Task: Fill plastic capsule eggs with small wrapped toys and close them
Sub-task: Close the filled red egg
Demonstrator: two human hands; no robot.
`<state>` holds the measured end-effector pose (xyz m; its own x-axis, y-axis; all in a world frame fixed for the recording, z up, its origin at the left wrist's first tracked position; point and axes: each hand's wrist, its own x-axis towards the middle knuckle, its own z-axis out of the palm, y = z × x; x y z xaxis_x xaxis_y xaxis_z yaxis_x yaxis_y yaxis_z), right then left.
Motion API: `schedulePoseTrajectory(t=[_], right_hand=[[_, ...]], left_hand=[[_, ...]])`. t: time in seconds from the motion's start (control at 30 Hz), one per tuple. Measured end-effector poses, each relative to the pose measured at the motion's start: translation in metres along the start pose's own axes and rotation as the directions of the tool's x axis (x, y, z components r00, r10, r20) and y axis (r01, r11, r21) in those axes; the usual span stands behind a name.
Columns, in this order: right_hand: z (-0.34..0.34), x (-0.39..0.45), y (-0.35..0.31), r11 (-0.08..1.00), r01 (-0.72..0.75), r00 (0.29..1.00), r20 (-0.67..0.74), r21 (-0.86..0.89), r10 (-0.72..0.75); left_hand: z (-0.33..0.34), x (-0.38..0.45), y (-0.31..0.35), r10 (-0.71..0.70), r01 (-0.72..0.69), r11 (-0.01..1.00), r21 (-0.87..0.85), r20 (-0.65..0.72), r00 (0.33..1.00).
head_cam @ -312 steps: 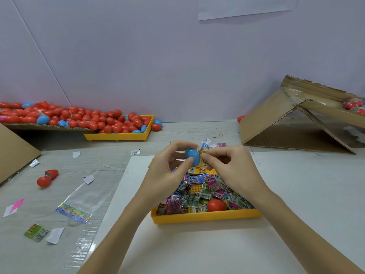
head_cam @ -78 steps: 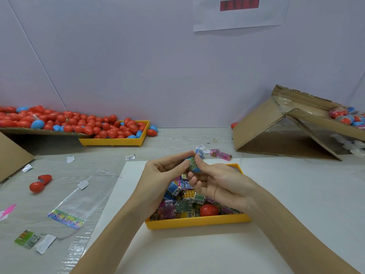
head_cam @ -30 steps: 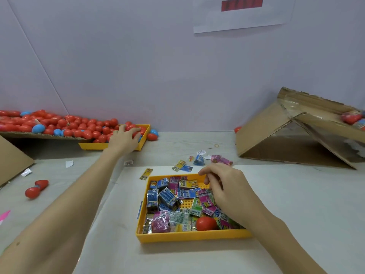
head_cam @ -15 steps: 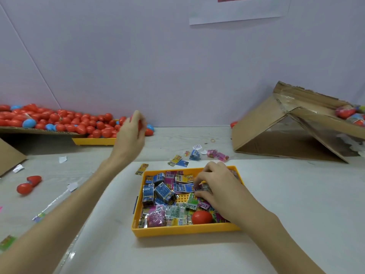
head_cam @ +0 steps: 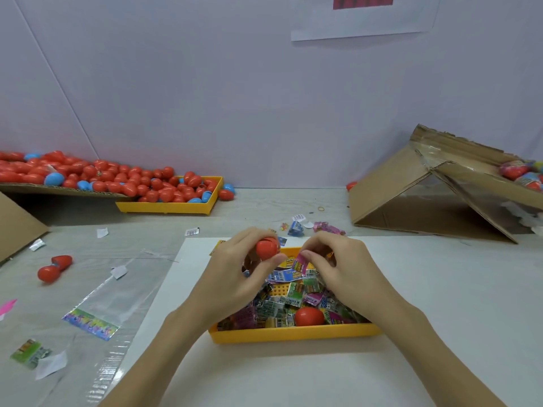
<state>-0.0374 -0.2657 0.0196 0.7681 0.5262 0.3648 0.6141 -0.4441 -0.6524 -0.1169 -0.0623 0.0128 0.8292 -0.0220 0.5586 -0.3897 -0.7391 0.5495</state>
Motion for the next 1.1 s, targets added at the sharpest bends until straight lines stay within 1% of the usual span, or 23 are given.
schedulePoseTrajectory(t=[0.1, 0.2, 0.33, 0.43, 0.53, 0.6, 0.63, 0.67, 0.73, 0.8, 0.9, 0.97, 1.0, 1.07, 1.1], right_hand=[[0.001, -0.001, -0.001, 0.998, -0.016, 0.999, -0.034, 0.068, 0.019], [0.002, -0.002, -0.001, 0.994, -0.024, 0.999, -0.044, 0.105, 0.029], [0.004, -0.002, -0.001, 0.984, -0.048, 0.997, -0.055, 0.17, 0.058], [0.003, -0.003, -0.001, 0.987, -0.029, 0.997, -0.064, 0.157, 0.039], [0.004, -0.004, -0.002, 0.995, 0.015, 0.999, -0.051, 0.095, -0.01], [0.006, -0.005, -0.002, 0.998, 0.032, 0.999, -0.031, 0.047, -0.031], [0.007, -0.005, -0.002, 0.999, 0.034, 0.999, -0.019, 0.04, -0.033], [0.008, -0.005, -0.002, 0.998, 0.034, 0.999, -0.01, 0.045, -0.033], [0.009, -0.005, -0.002, 0.998, 0.041, 0.999, -0.004, 0.049, -0.041], [0.01, -0.005, -0.001, 0.998, 0.052, 0.999, -0.004, 0.039, -0.051], [0.011, -0.005, 0.0, 0.997, 0.07, 0.998, -0.002, 0.02, -0.07], [0.012, -0.005, -0.002, 0.996, 0.089, 0.996, -0.011, 0.017, -0.089], [0.011, -0.005, -0.002, 0.995, 0.097, 0.995, -0.014, 0.016, -0.097], [0.011, -0.007, -0.004, 0.994, 0.11, 0.994, -0.017, 0.008, -0.11], [0.011, -0.007, -0.005, 0.994, 0.112, 0.994, -0.018, 0.003, -0.112]], left_hand=[[-0.003, -0.001, -0.001, -0.015, 0.015, 0.999, -0.032, -0.003, 1.0], [-0.003, -0.001, 0.002, -0.048, 0.051, 0.996, -0.07, 0.043, 0.998], [0.002, -0.003, 0.002, -0.049, 0.051, 0.998, -0.024, 0.08, 0.996], [0.003, -0.003, 0.002, -0.054, 0.055, 0.999, -0.002, 0.1, 0.993], [0.004, -0.003, 0.0, -0.057, 0.055, 0.998, 0.022, 0.112, 0.992], [0.003, -0.002, -0.002, -0.072, 0.068, 0.996, 0.061, 0.068, 0.995], [0.001, -0.001, -0.005, -0.111, 0.11, 0.992, 0.065, 0.013, 0.994], [-0.004, 0.001, -0.009, -0.179, 0.182, 0.982, 0.049, -0.054, 0.982], [-0.016, 0.006, -0.02, -0.356, 0.359, 0.933, -0.019, -0.182, 0.917], [-0.032, 0.008, -0.035, -0.476, 0.491, 0.871, -0.013, -0.266, 0.838], [-0.056, 0.003, -0.06, -0.574, 0.636, 0.768, 0.072, -0.363, 0.734], [-0.074, -0.002, -0.079, -0.606, 0.717, 0.673, 0.183, -0.42, 0.676], [-0.085, -0.004, -0.09, -0.629, 0.76, 0.596, 0.258, -0.438, 0.642], [-0.103, -0.006, -0.107, -0.713, 0.831, 0.37, 0.416, -0.446, 0.541], [-0.11, -0.005, -0.114, -0.748, 0.838, 0.285, 0.466, -0.438, 0.498]])
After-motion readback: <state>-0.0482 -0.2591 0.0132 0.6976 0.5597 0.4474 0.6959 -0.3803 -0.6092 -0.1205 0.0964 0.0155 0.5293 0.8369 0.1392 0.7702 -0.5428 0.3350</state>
